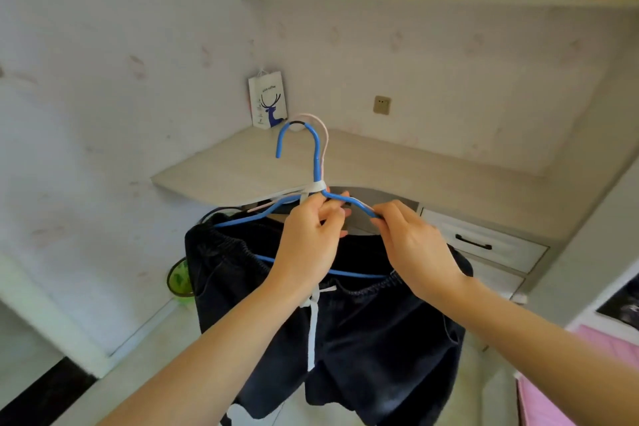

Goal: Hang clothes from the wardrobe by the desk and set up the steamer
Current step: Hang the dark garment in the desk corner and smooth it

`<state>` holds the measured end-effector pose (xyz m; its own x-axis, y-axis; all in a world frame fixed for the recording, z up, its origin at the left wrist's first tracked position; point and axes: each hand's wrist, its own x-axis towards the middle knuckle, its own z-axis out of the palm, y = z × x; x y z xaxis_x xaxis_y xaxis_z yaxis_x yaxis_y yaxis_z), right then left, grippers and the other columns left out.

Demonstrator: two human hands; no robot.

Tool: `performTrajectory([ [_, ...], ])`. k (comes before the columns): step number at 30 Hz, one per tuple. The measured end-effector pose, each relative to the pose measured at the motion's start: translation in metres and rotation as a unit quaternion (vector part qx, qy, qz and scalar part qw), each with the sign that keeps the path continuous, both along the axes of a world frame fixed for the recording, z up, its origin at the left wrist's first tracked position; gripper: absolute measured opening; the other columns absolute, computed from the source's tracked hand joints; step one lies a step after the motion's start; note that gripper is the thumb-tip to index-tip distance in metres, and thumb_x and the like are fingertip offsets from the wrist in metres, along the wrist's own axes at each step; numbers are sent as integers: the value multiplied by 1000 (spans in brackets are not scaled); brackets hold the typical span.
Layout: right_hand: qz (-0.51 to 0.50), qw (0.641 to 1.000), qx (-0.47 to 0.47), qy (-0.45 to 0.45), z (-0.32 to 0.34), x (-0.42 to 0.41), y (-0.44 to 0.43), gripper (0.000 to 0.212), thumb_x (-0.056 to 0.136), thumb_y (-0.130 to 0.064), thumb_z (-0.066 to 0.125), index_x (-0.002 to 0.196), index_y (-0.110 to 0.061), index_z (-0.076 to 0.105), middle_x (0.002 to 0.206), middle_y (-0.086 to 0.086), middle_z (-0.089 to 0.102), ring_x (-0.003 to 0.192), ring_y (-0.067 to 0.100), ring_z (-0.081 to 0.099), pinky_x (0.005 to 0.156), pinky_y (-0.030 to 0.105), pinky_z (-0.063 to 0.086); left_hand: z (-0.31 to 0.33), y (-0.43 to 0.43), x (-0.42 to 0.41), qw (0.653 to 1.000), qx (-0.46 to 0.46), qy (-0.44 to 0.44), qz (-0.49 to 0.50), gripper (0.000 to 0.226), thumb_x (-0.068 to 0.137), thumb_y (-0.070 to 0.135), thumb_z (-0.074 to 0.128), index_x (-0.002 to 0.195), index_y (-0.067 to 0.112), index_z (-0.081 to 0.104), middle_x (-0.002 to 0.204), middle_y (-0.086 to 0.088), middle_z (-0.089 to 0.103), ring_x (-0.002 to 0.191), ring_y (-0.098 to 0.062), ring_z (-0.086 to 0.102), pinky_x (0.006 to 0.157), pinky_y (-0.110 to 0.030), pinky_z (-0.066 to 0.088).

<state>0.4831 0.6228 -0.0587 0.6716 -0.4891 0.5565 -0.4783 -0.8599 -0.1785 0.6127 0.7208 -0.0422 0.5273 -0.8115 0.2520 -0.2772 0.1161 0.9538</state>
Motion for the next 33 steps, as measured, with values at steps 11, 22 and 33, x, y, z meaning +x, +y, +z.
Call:
performTrajectory([
  [11, 37, 999, 21, -29, -16, 90, -91, 48, 96, -40, 25, 107, -8, 60, 90, 2, 61, 64, 21, 55, 50, 38, 48, -5, -40, 105, 997, 42, -49, 52, 26, 97, 13, 50, 118, 11, 66, 87, 2, 76, 80, -11, 72, 79, -31, 58],
  [22, 100, 995, 6, 7, -10, 181, -227, 43, 96, -39, 29, 107, -9, 59, 94, 1, 60, 67, 22, 56, 55, 40, 51, -29, -106, 241, 926, 35, -227, 299, 23, 96, 28, 52, 114, 30, 66, 99, 10, 71, 97, -5, 62, 81, -3, 40],
  [33, 113, 993, 11, 14, -8, 250, -311, 33, 96, -38, 38, 107, -17, 61, 92, -5, 60, 74, 18, 58, 57, 39, 50, -54, -172, 309, 884, 215, -350, 223, 51, 87, 58, 36, 122, 28, 59, 97, 11, 62, 91, -10, 55, 83, -31, 47],
])
